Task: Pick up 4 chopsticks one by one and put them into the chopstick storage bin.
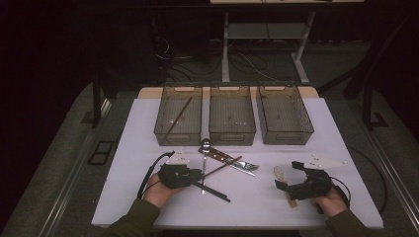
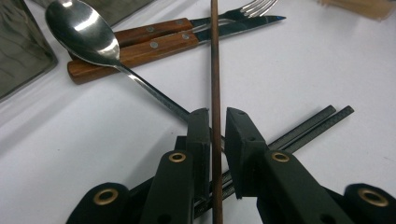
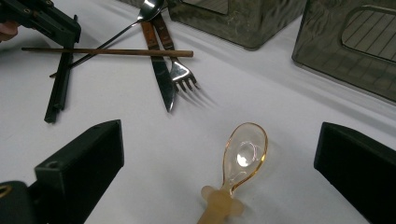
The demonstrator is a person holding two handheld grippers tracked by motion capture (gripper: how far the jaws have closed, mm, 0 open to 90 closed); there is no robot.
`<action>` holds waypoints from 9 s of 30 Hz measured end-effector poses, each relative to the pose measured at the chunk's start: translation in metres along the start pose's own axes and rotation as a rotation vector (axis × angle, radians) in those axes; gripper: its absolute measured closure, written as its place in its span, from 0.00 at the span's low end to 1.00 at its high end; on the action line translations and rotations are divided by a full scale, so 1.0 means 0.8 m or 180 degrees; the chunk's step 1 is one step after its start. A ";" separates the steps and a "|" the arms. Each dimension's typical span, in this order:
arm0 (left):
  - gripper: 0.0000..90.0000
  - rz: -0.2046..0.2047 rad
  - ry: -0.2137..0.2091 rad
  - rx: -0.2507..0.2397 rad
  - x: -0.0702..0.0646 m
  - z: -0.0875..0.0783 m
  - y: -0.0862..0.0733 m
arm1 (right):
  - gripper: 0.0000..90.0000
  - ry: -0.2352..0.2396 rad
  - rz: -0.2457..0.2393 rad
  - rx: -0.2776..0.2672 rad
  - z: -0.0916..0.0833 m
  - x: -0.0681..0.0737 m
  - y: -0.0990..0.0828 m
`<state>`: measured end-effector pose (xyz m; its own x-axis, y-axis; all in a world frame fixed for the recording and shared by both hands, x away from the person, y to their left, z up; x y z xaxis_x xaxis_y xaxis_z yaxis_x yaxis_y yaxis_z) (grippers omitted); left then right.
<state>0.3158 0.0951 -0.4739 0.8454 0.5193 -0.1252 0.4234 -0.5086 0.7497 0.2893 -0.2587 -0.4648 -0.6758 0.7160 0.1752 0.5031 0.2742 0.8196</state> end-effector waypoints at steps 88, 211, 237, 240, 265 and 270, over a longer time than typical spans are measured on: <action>0.94 0.0081 0.0022 -0.0024 0.007 -0.031 0.003 | 0.01 0.0007 -0.0021 0.0024 0.000 0.000 -0.001; 0.94 -0.0730 0.1060 -0.0417 0.185 -0.053 0.119 | 0.01 -0.0005 -0.0008 0.0027 -0.001 0.000 -0.002; 0.94 -0.0996 0.1200 -0.0305 0.223 -0.020 0.110 | 0.01 0.0019 0.0005 0.0016 -0.003 0.001 -0.001; 0.94 -0.0996 0.1212 -0.0277 0.224 -0.018 0.109 | 0.01 0.0018 0.0010 0.0015 -0.003 0.001 -0.001; 0.50 -0.0643 0.0975 -0.0326 0.166 -0.056 0.100 | 0.01 -0.0004 -0.0005 0.0033 -0.001 0.000 -0.002; 0.44 -0.0563 0.0840 -0.0322 0.143 -0.062 0.095 | 0.01 -0.0003 -0.0010 0.0046 -0.001 0.001 -0.002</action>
<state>0.4287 0.1495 -0.3991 0.6427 0.7600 -0.0964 0.5103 -0.3308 0.7938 0.2876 -0.2595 -0.4656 -0.6767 0.7158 0.1722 0.5088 0.2857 0.8121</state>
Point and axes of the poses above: each handheld gripper's, and its own axes: z roughly forward along the jaws, y roughly out of its top, x roughly to its left, the point moved 5 cm from there along z, roughly forward along the jaws, and after that the axes turned 1 degree about y, right-handed, at the moved point
